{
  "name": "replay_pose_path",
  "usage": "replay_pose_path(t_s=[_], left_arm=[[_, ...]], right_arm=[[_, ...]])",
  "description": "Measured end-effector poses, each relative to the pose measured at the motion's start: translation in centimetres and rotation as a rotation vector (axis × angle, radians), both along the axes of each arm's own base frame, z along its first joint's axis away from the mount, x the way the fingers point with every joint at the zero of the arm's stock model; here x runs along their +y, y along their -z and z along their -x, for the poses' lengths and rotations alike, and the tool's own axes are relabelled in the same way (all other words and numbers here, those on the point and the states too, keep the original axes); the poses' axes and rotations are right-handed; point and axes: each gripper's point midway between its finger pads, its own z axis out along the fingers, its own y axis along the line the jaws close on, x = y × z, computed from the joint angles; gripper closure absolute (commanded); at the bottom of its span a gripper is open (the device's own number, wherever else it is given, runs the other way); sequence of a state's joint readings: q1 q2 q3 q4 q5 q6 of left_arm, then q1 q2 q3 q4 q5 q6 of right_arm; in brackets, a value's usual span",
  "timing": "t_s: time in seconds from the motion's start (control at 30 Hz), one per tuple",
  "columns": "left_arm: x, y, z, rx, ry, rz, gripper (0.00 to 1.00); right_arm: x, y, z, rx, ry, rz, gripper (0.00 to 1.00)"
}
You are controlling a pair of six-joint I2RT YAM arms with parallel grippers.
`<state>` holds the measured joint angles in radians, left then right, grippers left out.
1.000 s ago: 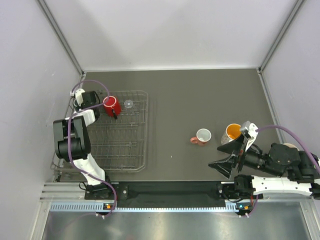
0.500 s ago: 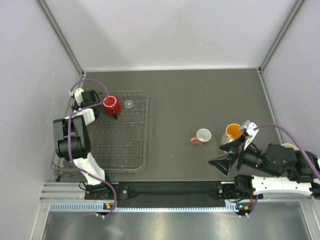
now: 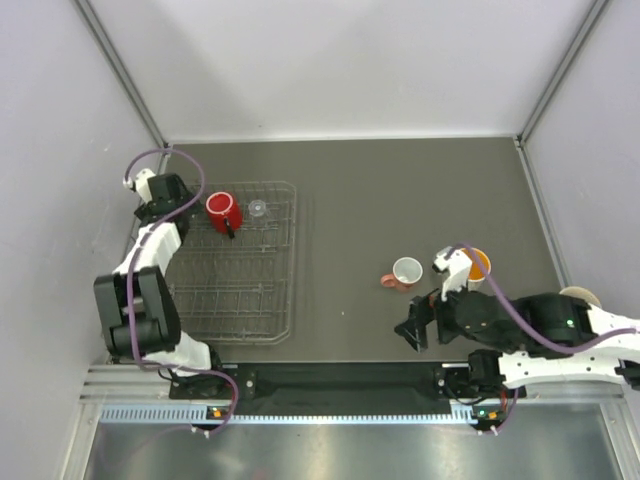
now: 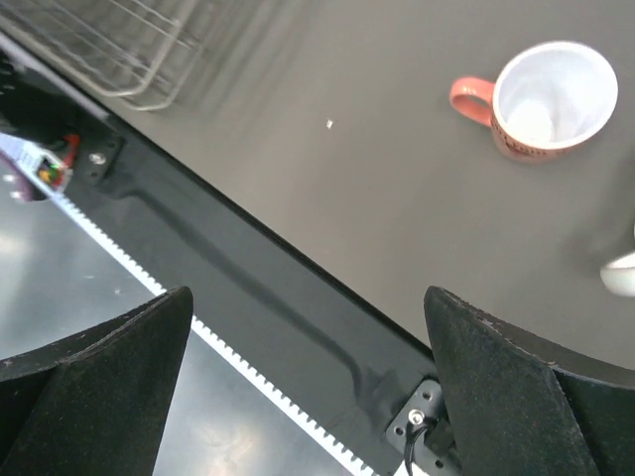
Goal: Load the cups into the dish rack
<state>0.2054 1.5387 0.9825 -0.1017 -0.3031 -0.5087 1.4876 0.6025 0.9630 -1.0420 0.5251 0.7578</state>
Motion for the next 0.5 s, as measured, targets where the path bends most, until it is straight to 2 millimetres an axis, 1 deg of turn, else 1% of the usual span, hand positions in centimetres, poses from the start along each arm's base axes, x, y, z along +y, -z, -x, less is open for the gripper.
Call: replay_pose_path(t_s=[0.13, 0.2, 0.27, 0.33, 0.43, 0.5], left_arm=[[-2.2, -4.3, 1.6, -0.095, 0.029, 0.095, 0.12], [-3.6, -6.2, 2.8, -0.147, 0.054, 0.144, 0.12], [-5.1, -7.1, 4.3, -0.186, 0.085, 0.191, 0.11], [-6.7, -7.5, 6.0, -0.209, 0.125, 0.231, 0.09], [-9.1, -7.8, 7.7, -0.219, 0.194, 0.27, 0.07], [-11.2, -8.2, 8.2, -0.223, 0.263, 0.289, 0.07]], right_arm=[[1.0, 1.1, -0.1, 0.045, 0.052, 0.077, 0.0], [1.5, 1.5, -0.2, 0.069, 0.087, 0.102, 0.0], [2.1, 1.6, -0.2, 0.094, 0.118, 0.12, 0.0], [2.9, 1.4, 0.0, 0.12, 0.135, 0.137, 0.0], [4.8, 0.1, 0.1, 0.155, 0.159, 0.12, 0.0], [6.1, -0.9, 0.1, 0.166, 0.165, 0.108, 0.0]])
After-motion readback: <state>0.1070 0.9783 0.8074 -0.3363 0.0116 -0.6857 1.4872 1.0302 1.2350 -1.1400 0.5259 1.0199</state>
